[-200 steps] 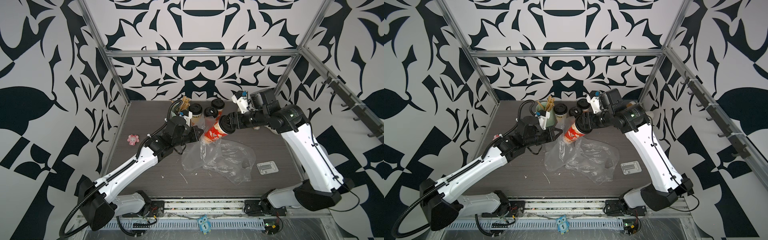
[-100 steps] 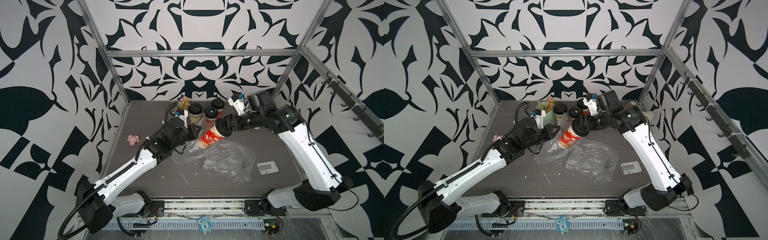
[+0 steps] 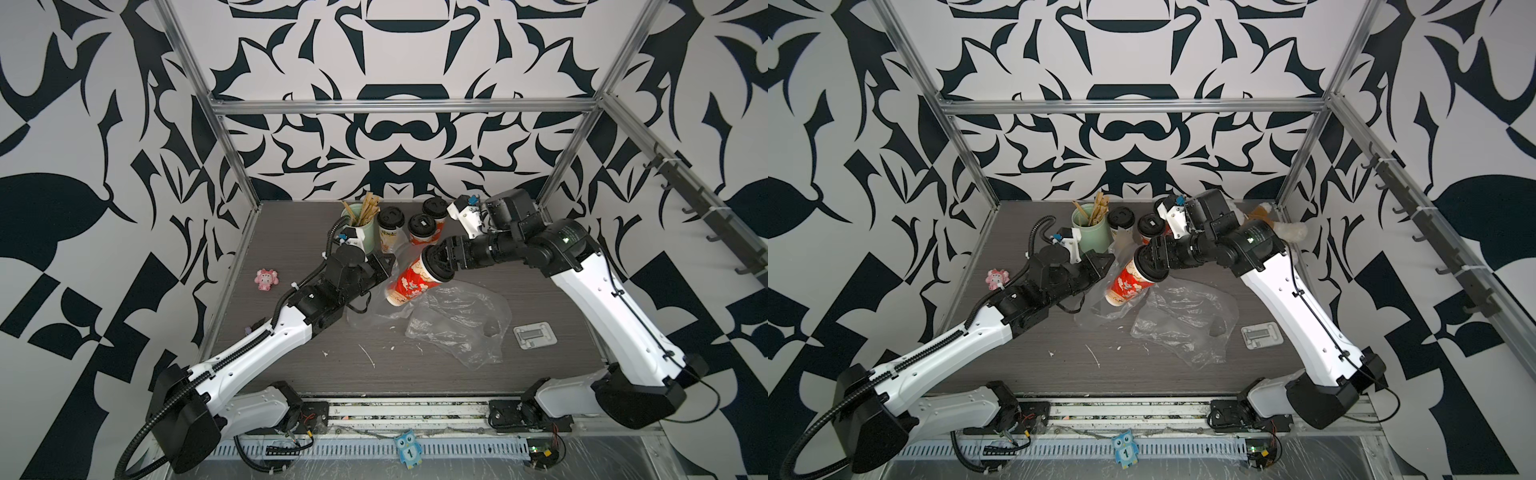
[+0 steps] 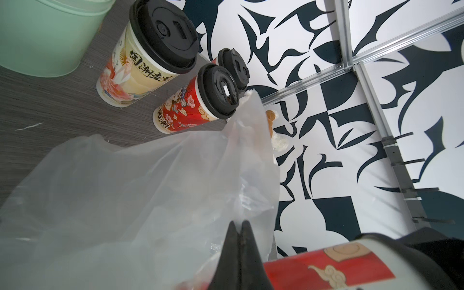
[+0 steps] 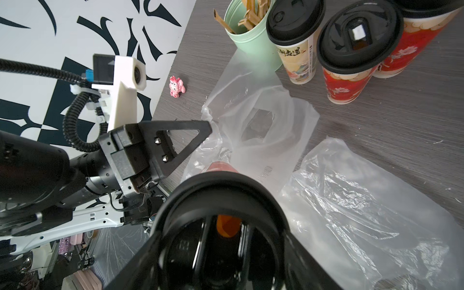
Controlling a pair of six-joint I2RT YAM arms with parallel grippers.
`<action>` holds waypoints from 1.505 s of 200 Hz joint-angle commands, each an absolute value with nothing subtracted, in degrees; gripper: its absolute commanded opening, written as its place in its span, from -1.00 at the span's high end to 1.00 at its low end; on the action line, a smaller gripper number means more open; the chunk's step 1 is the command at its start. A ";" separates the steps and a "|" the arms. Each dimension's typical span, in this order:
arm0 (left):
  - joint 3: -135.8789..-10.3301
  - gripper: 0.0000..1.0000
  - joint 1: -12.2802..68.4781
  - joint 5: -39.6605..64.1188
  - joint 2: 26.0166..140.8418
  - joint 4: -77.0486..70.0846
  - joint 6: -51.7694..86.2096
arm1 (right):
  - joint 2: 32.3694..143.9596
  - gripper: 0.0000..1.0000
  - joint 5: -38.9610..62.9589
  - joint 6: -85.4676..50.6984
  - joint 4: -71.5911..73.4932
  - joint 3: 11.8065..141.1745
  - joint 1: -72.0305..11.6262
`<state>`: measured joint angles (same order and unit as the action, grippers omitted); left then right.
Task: Pack milk tea into plastic carrier bags
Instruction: Place the milk tea cup in the plastic carrier bag.
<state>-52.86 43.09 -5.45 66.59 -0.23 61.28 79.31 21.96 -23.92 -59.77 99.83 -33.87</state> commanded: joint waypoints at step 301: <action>-49.77 1.00 48.43 -19.37 59.68 -3.60 72.52 | 81.74 0.25 2.60 -31.29 -27.85 75.25 -52.21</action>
<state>-50.59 48.29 -17.04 61.58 -2.35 71.02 82.70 5.45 -28.64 -35.00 76.47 -51.24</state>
